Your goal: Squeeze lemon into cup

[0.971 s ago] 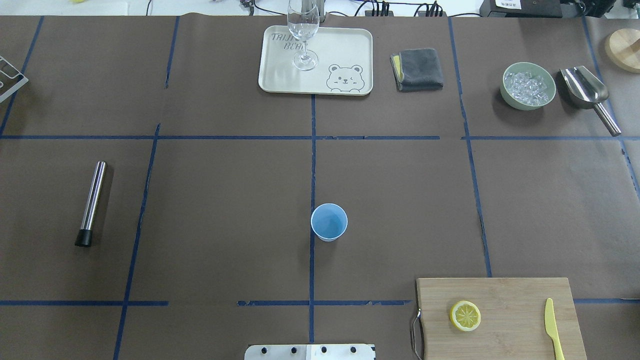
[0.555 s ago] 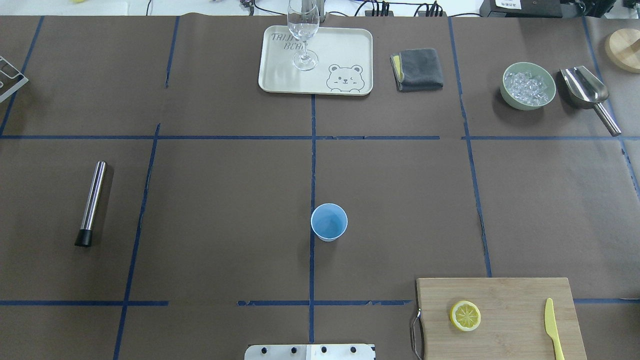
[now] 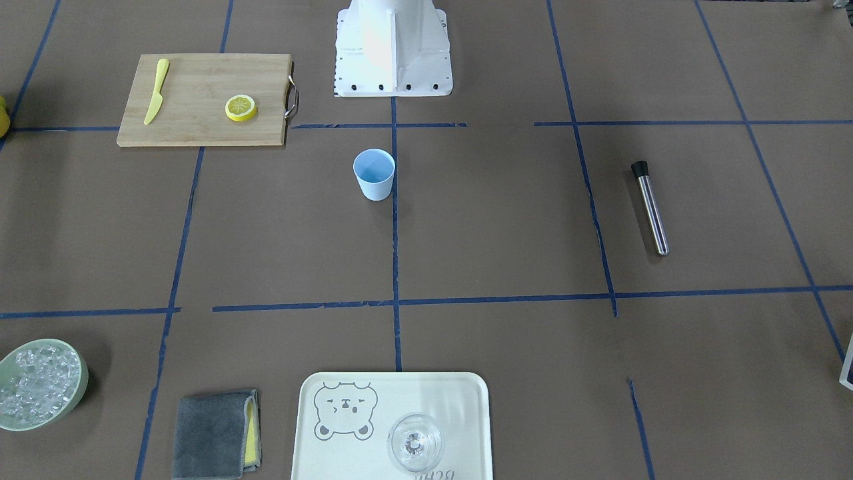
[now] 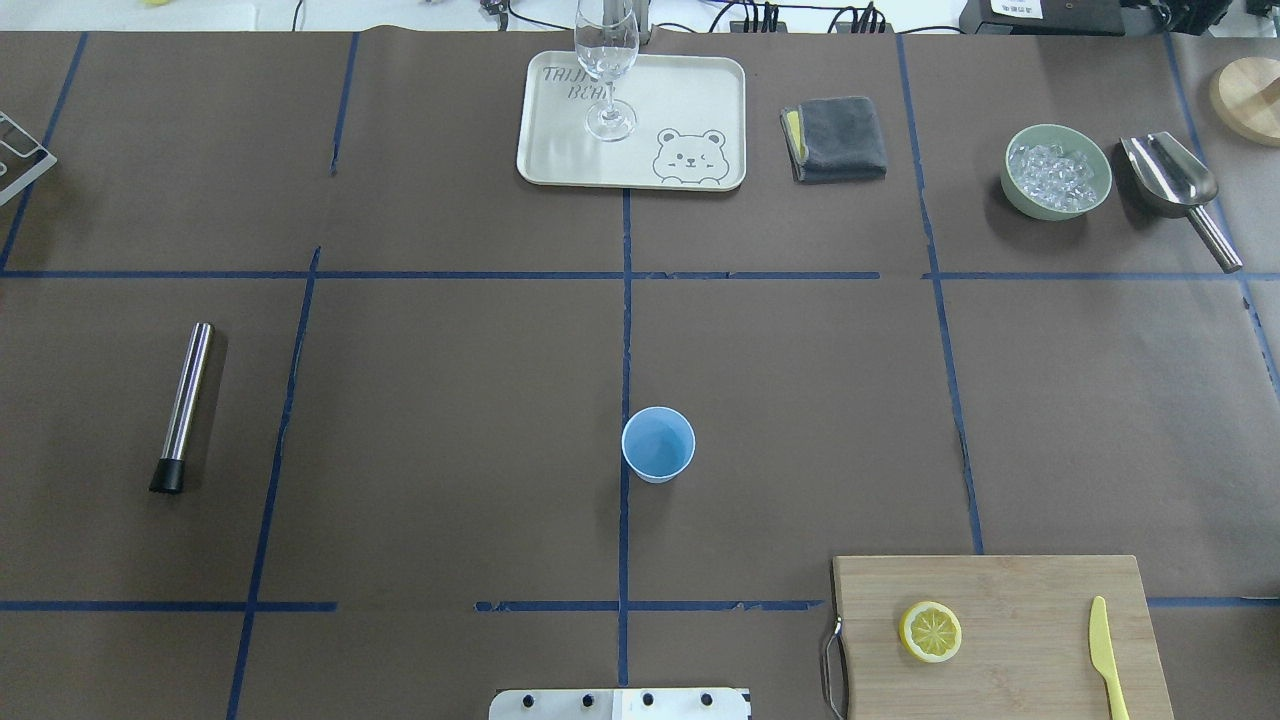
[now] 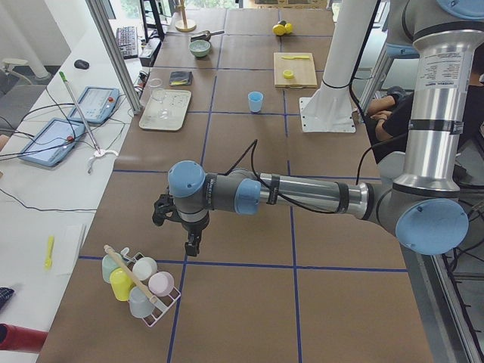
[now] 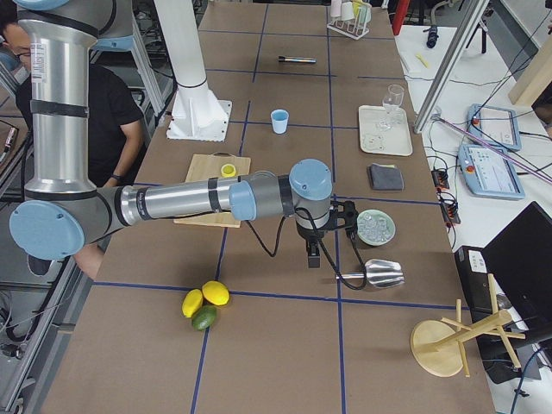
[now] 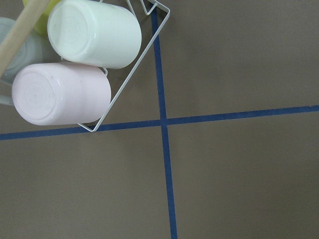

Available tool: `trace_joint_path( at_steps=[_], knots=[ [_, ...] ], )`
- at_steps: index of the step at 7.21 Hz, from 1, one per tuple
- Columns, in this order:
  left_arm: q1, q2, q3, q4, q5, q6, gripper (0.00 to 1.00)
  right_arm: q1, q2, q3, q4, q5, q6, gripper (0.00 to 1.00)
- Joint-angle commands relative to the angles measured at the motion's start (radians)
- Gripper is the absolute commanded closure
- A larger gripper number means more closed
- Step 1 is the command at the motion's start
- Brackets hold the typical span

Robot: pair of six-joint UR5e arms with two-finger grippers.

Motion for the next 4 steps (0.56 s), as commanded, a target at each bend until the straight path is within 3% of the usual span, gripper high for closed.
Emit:
trace_joint_path(
  at_steps=[1, 4],
  knots=[
    [0.05, -0.04, -0.02, -0.001, -0.004, -0.038, 0.0, -0.049, -0.001, -0.001, 0.046, 0.008, 0.051, 0.0],
    [0.219, -0.092, -0.118, -0.05, 0.005, -0.297, 0.0, -0.189, -0.001, 0.017, 0.296, 0.011, 0.435, 0.0]
  ],
)
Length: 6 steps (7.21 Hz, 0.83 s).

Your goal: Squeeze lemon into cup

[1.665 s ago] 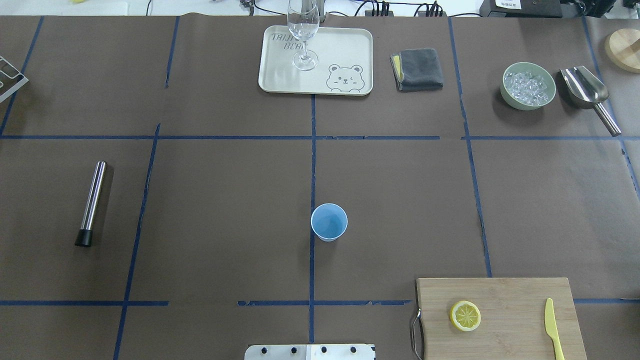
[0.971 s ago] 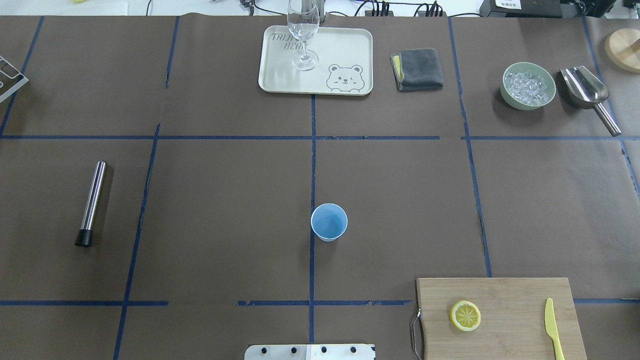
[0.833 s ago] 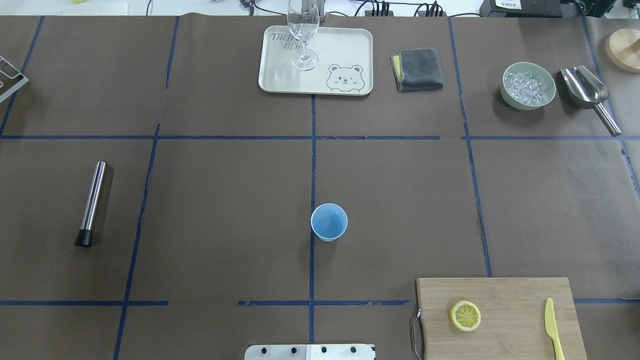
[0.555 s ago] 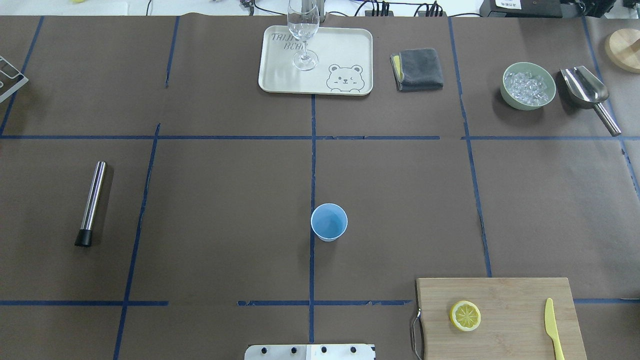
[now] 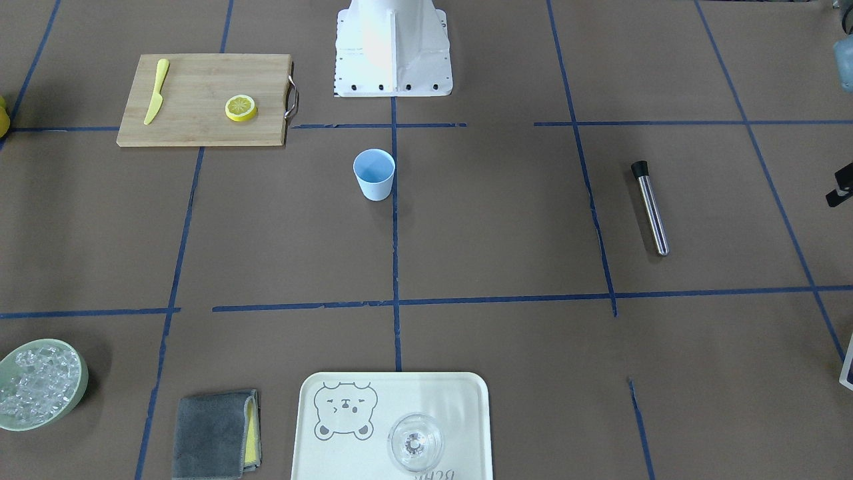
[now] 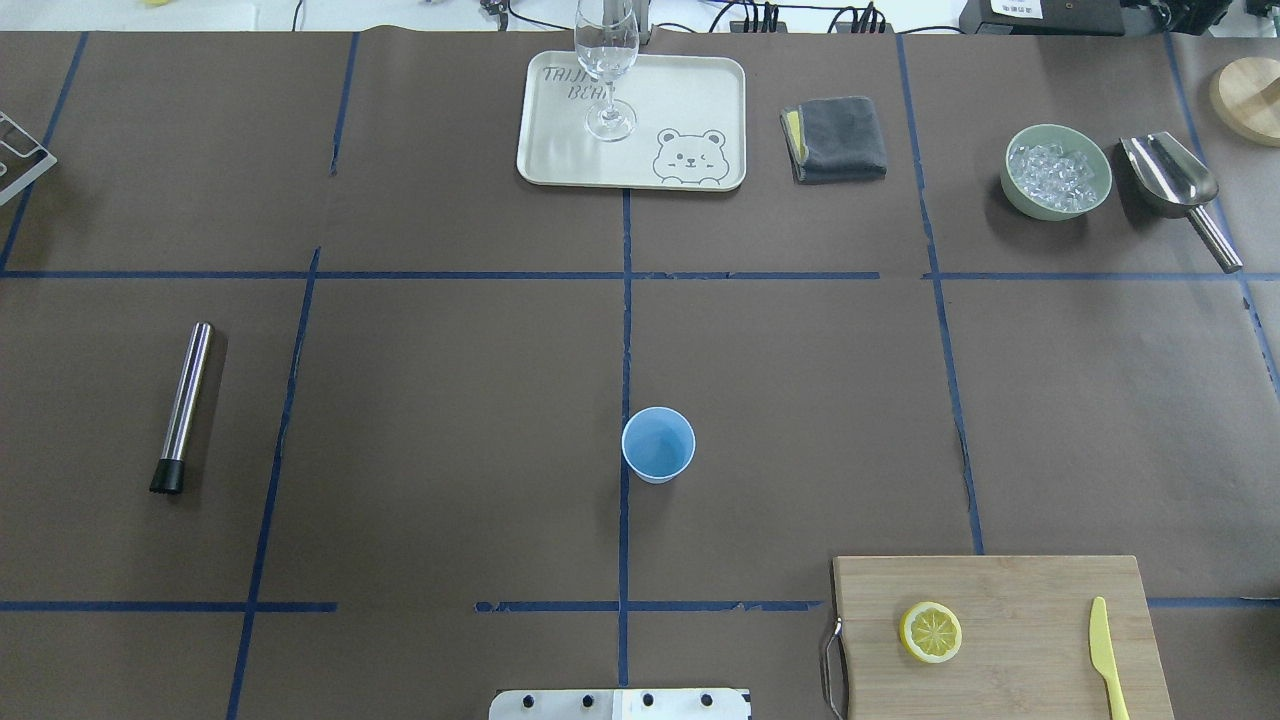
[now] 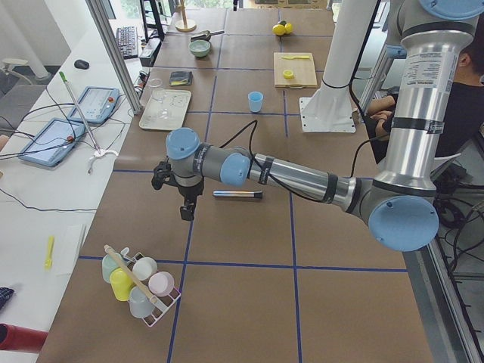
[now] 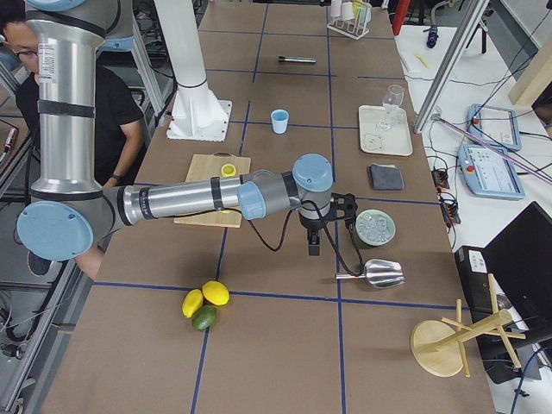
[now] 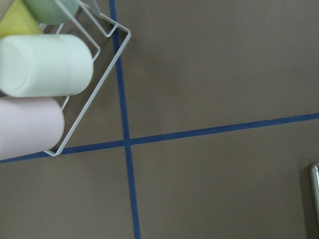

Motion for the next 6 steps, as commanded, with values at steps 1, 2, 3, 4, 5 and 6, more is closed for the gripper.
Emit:
trace_joint_path(
  at_steps=[1, 2, 3, 4, 5, 6],
  knots=[
    [0.107, -0.03, -0.029, -0.025, 0.002, -0.158, 0.0, -0.124, -0.003, 0.068, 0.139, -0.013, 0.257, 0.0],
    [0.142, -0.029, -0.029, -0.041, 0.002, -0.213, 0.0, -0.214, -0.005, 0.132, 0.138, -0.074, 0.356, 0.0],
    [0.144, -0.027, -0.02, -0.065, 0.002, -0.219, 0.0, -0.285, -0.005, 0.183, 0.138, -0.094, 0.484, 0.0],
    [0.152, -0.027, -0.01, -0.068, 0.002, -0.217, 0.0, -0.358, -0.015, 0.246, 0.138, -0.113, 0.586, 0.0],
    [0.155, -0.026, -0.001, -0.067, 0.0, -0.222, 0.0, -0.47, -0.032, 0.307, 0.138, -0.187, 0.684, 0.0],
    [0.162, -0.024, -0.004, -0.068, -0.001, -0.254, 0.0, -0.591, -0.032, 0.337, 0.136, -0.265, 0.741, 0.0]
  ],
)
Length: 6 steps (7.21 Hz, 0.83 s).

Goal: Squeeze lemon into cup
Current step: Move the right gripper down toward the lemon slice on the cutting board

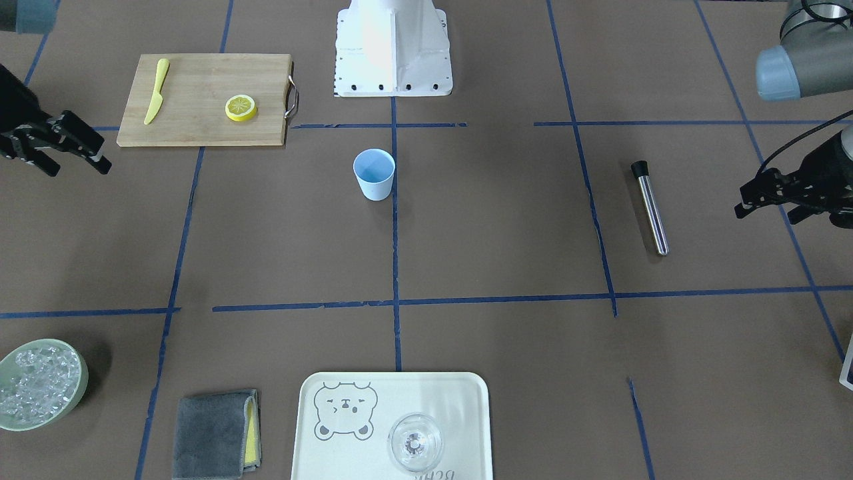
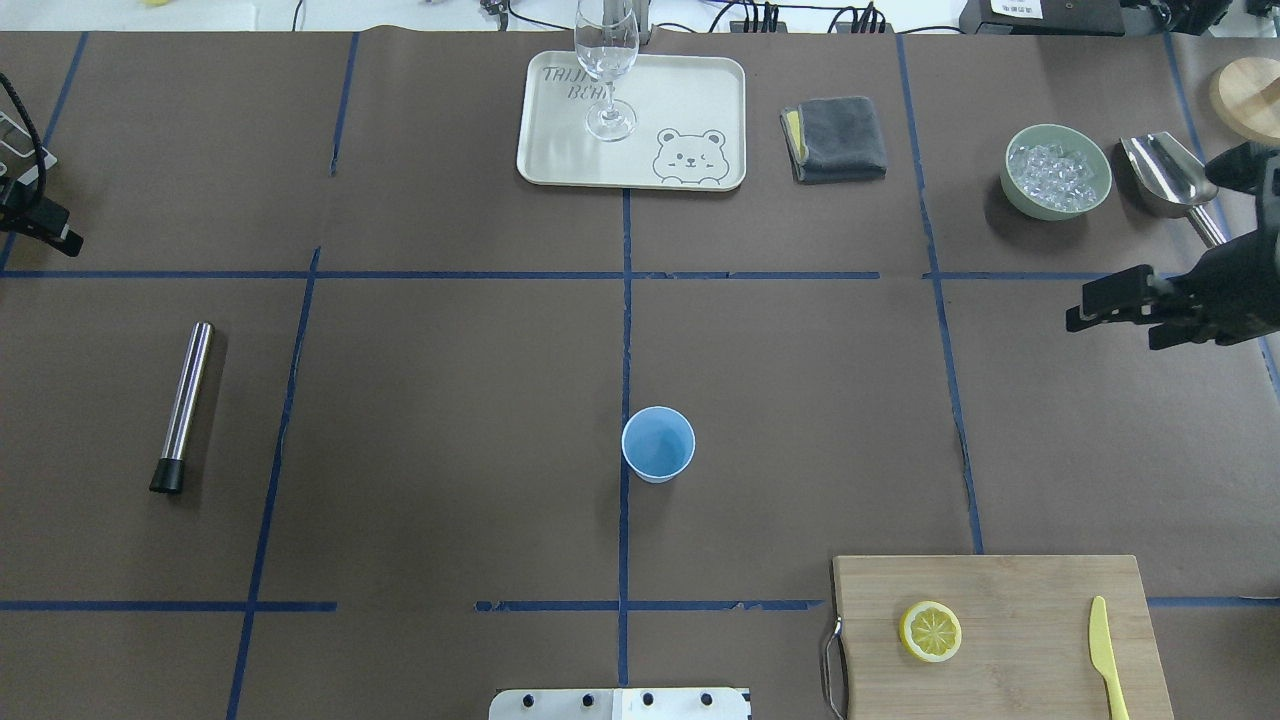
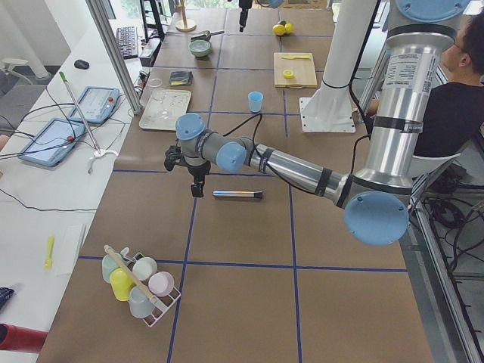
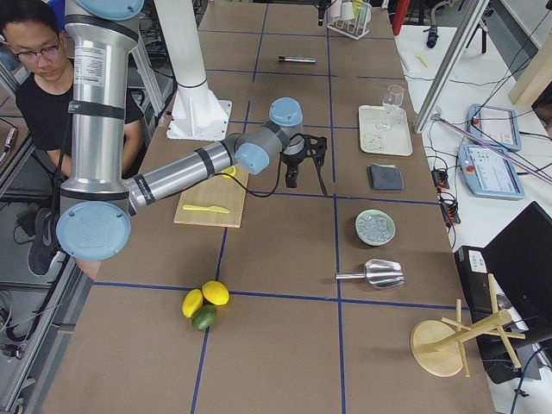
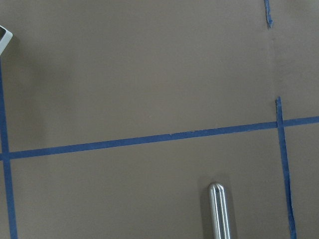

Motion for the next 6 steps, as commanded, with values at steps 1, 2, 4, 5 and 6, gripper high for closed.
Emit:
trace_joint_path(
  at_steps=[1, 2, 4, 5, 6],
  knots=[
    [0.012, 0.002, -0.004, -0.004, -0.002, -0.05, 0.0, -0.288, -0.018, 0.101, -0.001, -0.203, 0.201, 0.0],
    [0.012, 0.003, -0.01, -0.004, -0.002, -0.051, 0.0, -0.446, -0.022, 0.141, -0.013, -0.341, 0.313, 0.0],
    [0.01, 0.005, -0.012, -0.005, 0.0, -0.049, 0.0, -0.713, -0.021, 0.153, -0.085, -0.599, 0.419, 0.0],
    [0.012, 0.005, -0.012, -0.005, 0.0, -0.047, 0.0, -0.763, -0.024, 0.15, -0.085, -0.624, 0.442, 0.0],
    [0.01, 0.005, -0.012, -0.005, -0.002, -0.047, 0.0, -0.789, -0.024, 0.143, -0.085, -0.626, 0.456, 0.0]
  ],
)
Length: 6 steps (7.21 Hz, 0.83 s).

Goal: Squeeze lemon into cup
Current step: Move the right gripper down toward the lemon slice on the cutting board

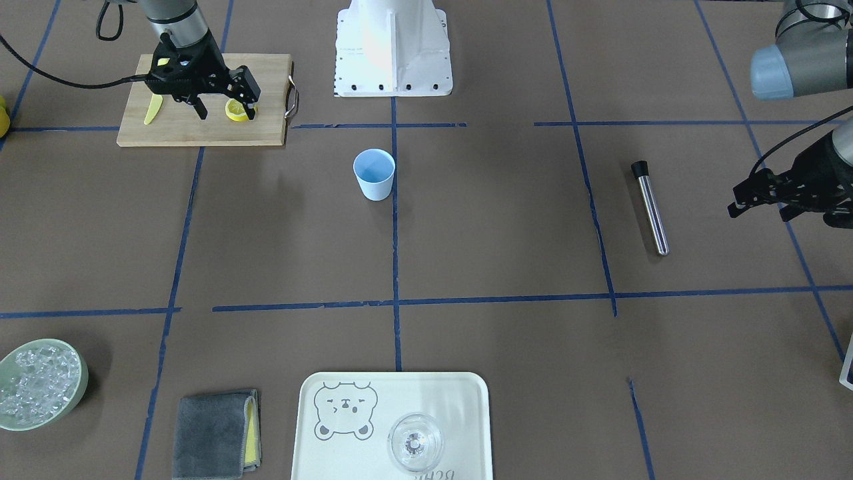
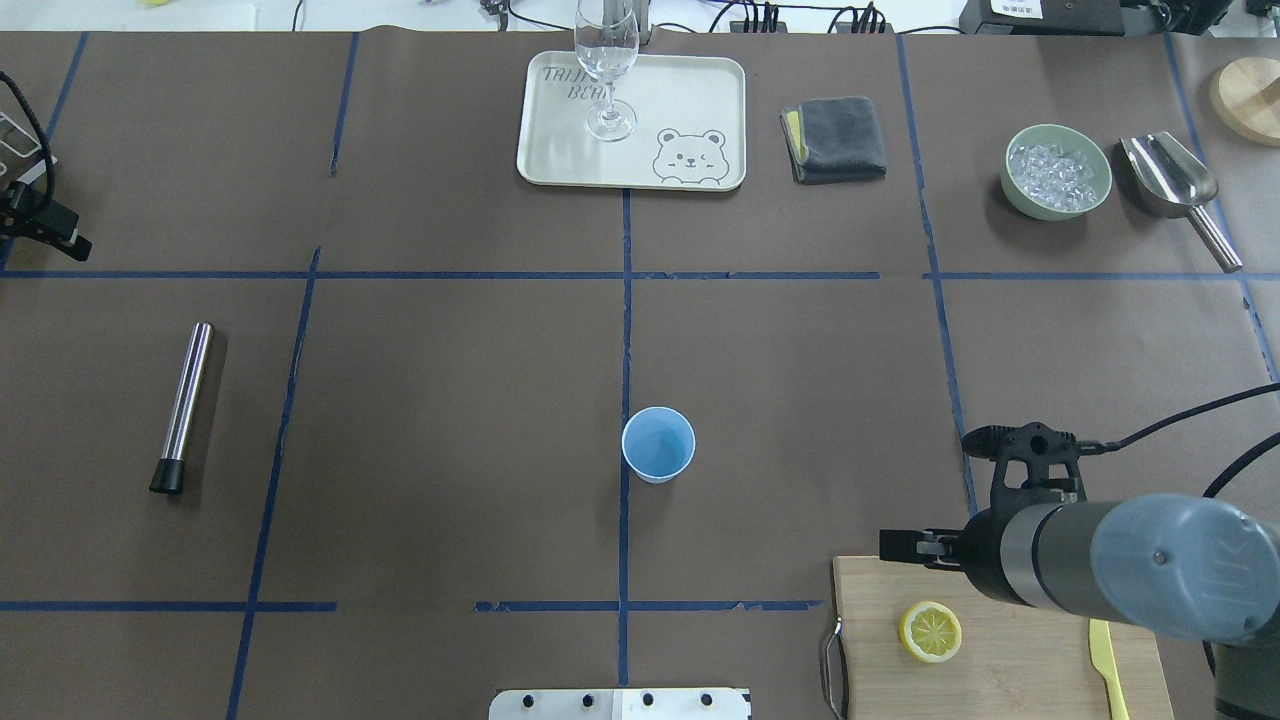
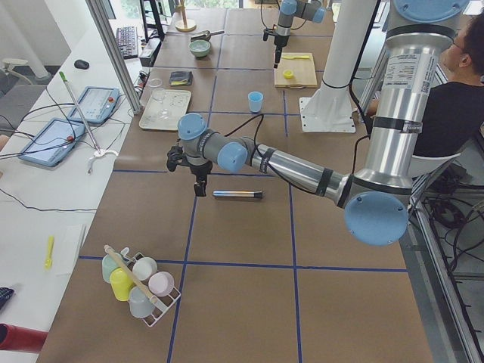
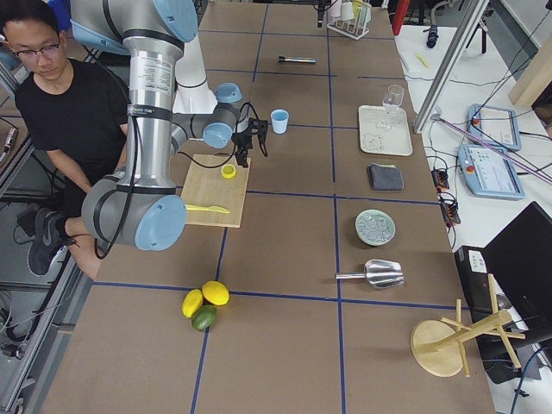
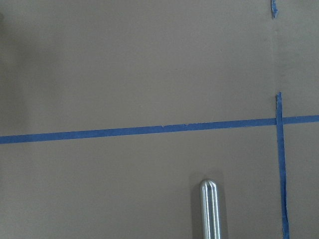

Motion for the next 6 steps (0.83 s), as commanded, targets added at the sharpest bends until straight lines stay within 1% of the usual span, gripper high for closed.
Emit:
trace_joint_path(
  at_steps=[1, 2, 3, 6],
  knots=[
    [-0.001, 0.0, -0.002, -0.002, -0.001, -0.001, 0.0, -0.099, -0.002, -0.013, -0.002, -0.063, 0.056, 0.0],
    [-0.001, 0.002, -0.006, -0.002, 0.0, -0.001, 0.0, -0.154, -0.01, -0.023, 0.001, -0.123, 0.069, 0.0],
    [-0.001, 0.0, -0.005, -0.002, 0.0, 0.0, 0.0, -0.182, -0.012, -0.032, 0.005, -0.135, 0.1, 0.0],
    [-0.001, 0.0, -0.006, -0.002, 0.0, 0.001, 0.0, -0.186, -0.044, -0.041, 0.008, -0.132, 0.1, 0.0]
  ],
)
